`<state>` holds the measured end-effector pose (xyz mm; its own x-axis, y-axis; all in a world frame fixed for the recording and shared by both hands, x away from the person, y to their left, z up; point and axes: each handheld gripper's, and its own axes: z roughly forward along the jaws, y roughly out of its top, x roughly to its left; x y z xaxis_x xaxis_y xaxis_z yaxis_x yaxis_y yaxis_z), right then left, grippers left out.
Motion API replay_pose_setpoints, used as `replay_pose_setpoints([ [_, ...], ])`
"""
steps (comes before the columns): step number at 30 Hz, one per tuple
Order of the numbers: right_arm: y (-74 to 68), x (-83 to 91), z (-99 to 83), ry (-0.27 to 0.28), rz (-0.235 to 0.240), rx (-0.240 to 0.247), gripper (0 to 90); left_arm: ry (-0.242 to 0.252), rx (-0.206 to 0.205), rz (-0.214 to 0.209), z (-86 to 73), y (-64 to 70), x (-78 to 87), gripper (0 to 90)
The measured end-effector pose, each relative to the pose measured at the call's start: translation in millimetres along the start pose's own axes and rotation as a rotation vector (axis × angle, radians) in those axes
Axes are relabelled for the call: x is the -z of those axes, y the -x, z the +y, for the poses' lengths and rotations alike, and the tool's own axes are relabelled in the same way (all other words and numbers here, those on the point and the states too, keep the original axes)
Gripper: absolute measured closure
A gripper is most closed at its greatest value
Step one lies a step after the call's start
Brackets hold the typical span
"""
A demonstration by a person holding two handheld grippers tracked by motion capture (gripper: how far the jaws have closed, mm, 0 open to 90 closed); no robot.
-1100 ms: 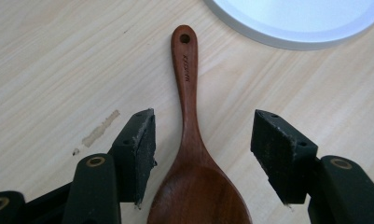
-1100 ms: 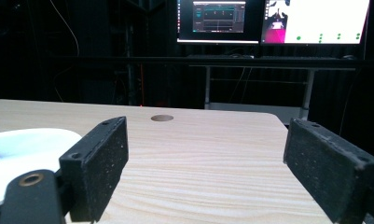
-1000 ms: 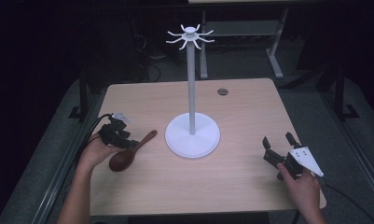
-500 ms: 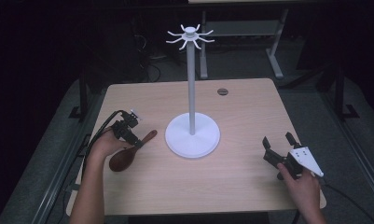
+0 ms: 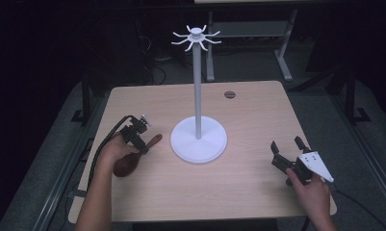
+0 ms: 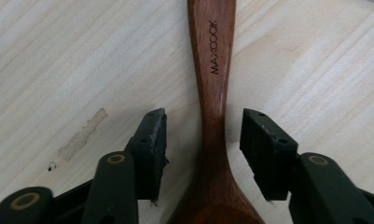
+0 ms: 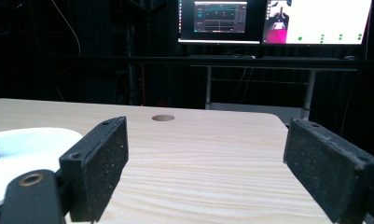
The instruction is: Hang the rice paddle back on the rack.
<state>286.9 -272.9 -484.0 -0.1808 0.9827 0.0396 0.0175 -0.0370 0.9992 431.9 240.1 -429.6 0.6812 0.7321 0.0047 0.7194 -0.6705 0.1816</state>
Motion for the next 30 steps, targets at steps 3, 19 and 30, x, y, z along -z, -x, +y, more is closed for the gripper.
replay_pose_setpoints([
  [3,0.1,0.0,0.0,0.0,0.0,0.0,13.2,-0.005,-0.003,-0.003,1.1,1.0,-2.9,54.5],
  [19,0.1,0.0,0.0,0.0,0.0,-0.001,13.2,-0.025,-0.002,0.01,3.0,1.4,-3.4,75.5],
  [30,0.3,-0.1,0.0,0.001,0.0,0.0,13.2,0.001,0.03,0.007,0.4,-0.2,-1.0,77.9],
])
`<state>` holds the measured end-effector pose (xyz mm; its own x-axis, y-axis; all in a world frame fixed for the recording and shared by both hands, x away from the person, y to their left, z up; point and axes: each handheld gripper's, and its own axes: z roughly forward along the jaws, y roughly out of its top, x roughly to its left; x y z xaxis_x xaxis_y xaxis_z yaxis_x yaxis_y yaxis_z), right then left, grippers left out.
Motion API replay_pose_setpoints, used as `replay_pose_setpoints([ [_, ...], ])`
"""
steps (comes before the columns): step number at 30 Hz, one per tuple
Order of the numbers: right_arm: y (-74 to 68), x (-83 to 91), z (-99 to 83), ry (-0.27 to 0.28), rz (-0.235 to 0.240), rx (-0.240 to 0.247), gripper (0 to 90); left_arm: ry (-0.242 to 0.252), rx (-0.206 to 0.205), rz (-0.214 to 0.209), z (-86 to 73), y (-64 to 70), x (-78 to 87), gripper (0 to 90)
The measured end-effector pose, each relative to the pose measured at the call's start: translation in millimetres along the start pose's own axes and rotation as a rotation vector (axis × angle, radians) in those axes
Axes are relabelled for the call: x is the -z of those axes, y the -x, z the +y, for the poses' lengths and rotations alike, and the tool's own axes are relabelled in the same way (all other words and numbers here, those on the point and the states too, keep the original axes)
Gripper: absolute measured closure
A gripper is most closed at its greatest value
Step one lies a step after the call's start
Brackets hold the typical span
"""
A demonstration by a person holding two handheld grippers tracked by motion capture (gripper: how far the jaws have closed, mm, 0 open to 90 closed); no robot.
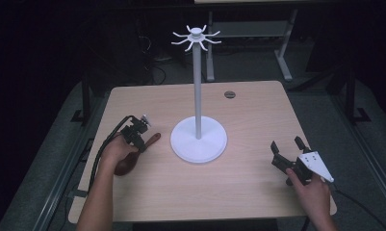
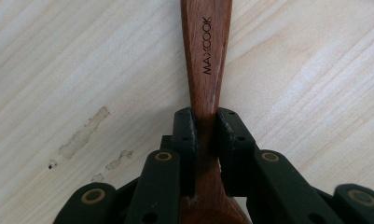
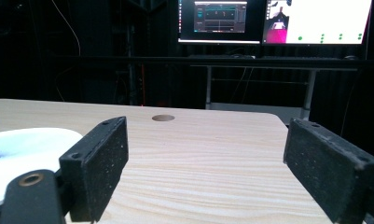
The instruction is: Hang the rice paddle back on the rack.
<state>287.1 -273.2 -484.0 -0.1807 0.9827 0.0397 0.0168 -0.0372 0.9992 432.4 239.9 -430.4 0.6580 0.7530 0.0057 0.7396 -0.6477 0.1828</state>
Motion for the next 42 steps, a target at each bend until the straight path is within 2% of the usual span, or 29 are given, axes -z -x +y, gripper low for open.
replay_pose_setpoints([
  [6,-0.1,0.0,0.0,0.0,0.0,0.0,13.2,0.075,0.016,-0.028,-7.0,-4.4,7.6,77.9],
  [8,-0.1,0.0,0.0,0.0,0.0,0.0,13.2,0.123,0.029,-0.04,-9.5,-5.0,10.7,78.0],
  [14,0.0,0.0,0.0,0.0,0.0,0.0,13.2,0.237,0.007,-0.077,-16.8,-7.2,21.9,78.0],
  [16,-0.2,0.0,0.0,-0.001,0.0,0.0,13.2,0.244,0.006,-0.077,-17.4,-7.3,22.4,78.0],
  [19,-0.1,0.1,0.0,-0.001,0.0,0.0,13.2,0.284,-0.005,-0.095,-22.3,-9.6,26.5,78.0],
  [21,-0.1,0.1,0.0,-0.001,0.0,0.0,13.2,0.315,0.006,-0.107,-25.3,-10.0,28.5,78.1],
  [23,-0.3,0.1,0.0,-0.001,0.001,0.001,13.2,0.35,-0.002,-0.108,-28.4,-10.6,31.8,78.1],
  [27,-0.3,0.0,0.0,0.0,0.001,0.002,13.2,0.435,0.017,-0.141,-33.7,-10.2,38.0,78.1],
  [28,-0.3,0.0,0.0,0.0,0.001,0.002,13.2,0.444,0.002,-0.141,-34.7,-11.2,39.8,78.1],
  [31,-0.2,0.0,0.0,0.0,0.001,0.002,13.2,0.492,0.021,-0.151,-37.9,-10.6,43.2,78.2],
  [32,-0.2,0.0,0.0,-0.001,0.001,0.0,13.2,0.507,0.014,-0.147,-39.0,-11.2,44.5,78.2],
  [35,-0.2,0.0,0.0,0.0,0.001,0.001,13.2,0.559,0.028,-0.14,-42.4,-10.3,48.1,78.2],
  [42,-0.3,0.1,0.0,0.0,0.001,0.001,13.2,0.674,0.023,-0.154,-50.9,-10.9,58.1,78.2],
])
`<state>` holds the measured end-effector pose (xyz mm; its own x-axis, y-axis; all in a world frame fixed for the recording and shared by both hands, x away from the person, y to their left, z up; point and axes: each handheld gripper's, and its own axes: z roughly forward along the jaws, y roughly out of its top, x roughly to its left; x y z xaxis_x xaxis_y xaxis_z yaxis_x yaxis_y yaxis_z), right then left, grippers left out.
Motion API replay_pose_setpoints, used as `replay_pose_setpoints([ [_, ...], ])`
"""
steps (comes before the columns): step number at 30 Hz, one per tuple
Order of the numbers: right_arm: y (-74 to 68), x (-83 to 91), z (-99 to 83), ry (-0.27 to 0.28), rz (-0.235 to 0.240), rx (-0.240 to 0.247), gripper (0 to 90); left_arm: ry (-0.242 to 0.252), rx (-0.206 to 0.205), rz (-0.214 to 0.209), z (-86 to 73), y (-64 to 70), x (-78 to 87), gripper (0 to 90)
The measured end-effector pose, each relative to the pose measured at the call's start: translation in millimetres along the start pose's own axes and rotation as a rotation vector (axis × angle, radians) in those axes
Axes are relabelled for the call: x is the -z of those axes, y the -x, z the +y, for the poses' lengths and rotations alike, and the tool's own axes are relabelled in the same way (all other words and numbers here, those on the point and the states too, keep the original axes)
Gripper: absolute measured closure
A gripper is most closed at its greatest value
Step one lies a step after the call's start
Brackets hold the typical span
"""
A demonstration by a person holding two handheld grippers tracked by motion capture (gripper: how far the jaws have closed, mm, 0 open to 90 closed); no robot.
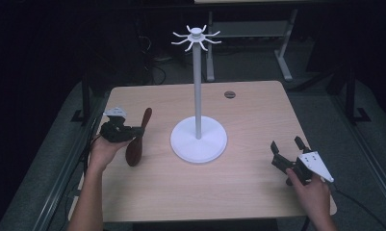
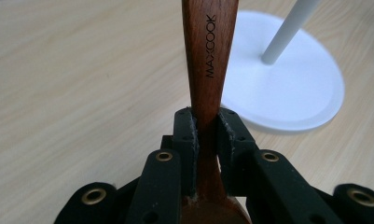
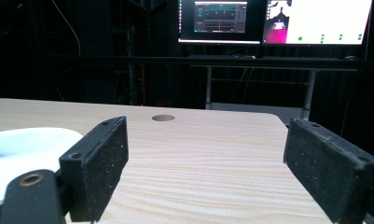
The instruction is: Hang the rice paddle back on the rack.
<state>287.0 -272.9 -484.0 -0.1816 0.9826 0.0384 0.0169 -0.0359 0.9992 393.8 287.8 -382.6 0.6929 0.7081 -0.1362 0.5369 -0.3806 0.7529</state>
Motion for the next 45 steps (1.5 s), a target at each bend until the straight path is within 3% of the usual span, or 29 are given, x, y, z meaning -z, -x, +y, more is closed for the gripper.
replay_pose_setpoints([
  [2,0.0,0.0,0.0,0.0,0.0,0.0,13.2,0.056,-0.004,-0.018,1.4,2.1,5.4,78.2],
  [14,0.0,0.0,0.0,0.0,0.0,0.0,13.2,0.228,-0.019,-0.068,7.7,7.9,22.4,78.2],
  [31,0.6,0.0,0.0,0.0,-0.001,-0.003,13.2,0.319,-0.063,-0.132,34.4,23.1,42.9,78.2],
  [45,0.6,0.0,0.0,0.0,-0.002,-0.002,13.2,0.376,-0.111,-0.171,71.5,37.1,59.6,78.2],
])
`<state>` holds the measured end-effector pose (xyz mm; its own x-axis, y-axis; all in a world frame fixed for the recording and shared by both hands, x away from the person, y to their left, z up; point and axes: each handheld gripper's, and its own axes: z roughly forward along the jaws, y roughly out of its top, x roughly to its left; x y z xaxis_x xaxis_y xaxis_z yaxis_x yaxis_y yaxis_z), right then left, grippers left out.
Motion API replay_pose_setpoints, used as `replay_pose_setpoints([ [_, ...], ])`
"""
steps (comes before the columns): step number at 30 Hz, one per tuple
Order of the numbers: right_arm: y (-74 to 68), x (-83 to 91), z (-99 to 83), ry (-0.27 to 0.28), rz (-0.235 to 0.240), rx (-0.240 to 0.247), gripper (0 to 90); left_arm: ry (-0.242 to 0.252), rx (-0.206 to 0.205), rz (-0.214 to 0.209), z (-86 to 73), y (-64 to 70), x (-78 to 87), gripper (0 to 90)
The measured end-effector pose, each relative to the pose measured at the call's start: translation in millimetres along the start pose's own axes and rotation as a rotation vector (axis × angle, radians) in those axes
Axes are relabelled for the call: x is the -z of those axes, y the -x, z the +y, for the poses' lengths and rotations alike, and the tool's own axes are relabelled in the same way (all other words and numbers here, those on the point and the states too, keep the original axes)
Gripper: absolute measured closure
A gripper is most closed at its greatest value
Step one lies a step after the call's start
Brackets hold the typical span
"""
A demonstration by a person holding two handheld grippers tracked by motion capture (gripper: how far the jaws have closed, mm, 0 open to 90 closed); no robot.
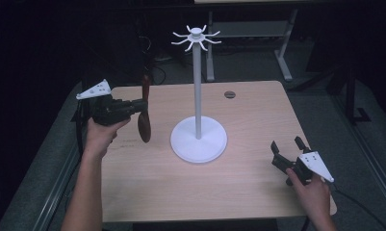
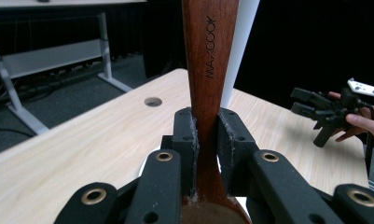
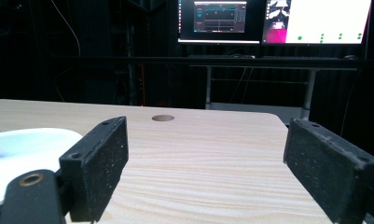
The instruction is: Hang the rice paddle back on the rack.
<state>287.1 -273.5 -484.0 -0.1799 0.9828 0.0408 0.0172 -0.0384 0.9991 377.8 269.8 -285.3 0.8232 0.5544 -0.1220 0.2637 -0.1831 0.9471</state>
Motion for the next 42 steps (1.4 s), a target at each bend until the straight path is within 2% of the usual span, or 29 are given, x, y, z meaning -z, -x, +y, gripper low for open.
replay_pose_setpoints([
  [8,-0.1,0.0,0.0,0.0,-0.002,-0.001,13.2,0.031,-0.025,-0.035,23.7,6.0,-2.1,78.2],
  [17,-0.3,0.0,0.0,-0.001,-0.003,0.001,13.2,0.064,-0.077,-0.066,57.0,16.7,-4.5,78.2],
  [25,-0.2,0.0,-0.1,0.0,-0.003,0.005,13.2,0.083,-0.108,-0.081,75.0,20.3,-7.4,78.2],
  [31,0.2,0.0,-0.1,0.0,-0.005,0.004,13.2,0.09,-0.124,-0.113,87.8,22.1,-16.8,78.2],
  [37,-0.1,0.1,0.0,-0.001,-0.004,0.001,13.2,0.093,-0.129,-0.139,95.9,24.5,-28.4,78.1],
  [42,0.1,0.0,-0.1,0.001,-0.002,0.005,13.2,0.083,-0.131,-0.141,98.4,24.4,-35.8,78.2],
])
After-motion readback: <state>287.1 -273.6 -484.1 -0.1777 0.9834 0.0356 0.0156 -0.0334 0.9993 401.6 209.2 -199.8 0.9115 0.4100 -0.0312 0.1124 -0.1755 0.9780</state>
